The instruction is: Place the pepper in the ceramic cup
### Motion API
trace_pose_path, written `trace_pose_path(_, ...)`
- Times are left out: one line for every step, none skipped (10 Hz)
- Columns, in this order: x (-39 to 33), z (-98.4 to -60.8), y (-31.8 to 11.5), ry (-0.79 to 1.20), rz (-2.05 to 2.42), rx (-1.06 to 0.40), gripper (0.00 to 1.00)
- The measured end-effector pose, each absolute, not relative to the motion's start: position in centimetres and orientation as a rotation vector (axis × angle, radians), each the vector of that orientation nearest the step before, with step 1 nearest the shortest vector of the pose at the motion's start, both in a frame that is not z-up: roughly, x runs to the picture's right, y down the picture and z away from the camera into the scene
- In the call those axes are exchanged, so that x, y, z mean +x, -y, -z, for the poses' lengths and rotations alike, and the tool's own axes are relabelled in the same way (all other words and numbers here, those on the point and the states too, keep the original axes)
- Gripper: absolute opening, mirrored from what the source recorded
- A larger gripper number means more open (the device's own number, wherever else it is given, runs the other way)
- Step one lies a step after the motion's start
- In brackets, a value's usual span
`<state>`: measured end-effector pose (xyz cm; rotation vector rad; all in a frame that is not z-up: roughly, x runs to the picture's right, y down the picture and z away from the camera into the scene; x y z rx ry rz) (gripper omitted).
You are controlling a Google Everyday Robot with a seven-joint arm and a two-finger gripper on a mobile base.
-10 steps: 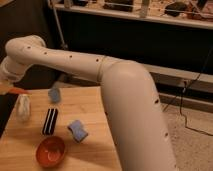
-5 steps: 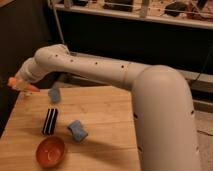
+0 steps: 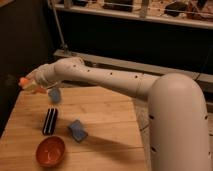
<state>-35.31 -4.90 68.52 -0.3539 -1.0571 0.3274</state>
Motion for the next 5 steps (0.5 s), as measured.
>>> trace_pose_path(-34.9, -69.3, 4.8, 1.058, -0.333, -0.348, 0.0)
trace_pose_path(-34.9, -70.0, 4.5, 1.059, -0.332, -0.345, 0.0)
trace_pose_path(-35.0, -70.2, 4.4, 1.06, -0.33, -0.344, 0.0)
trace_pose_path(-35.0, -70.8, 4.2, 1.061, -0.328, -0.342, 0.0)
trace_pose_path(-35.0, -71.3, 4.1, 1.063, -0.328, -0.337, 0.0)
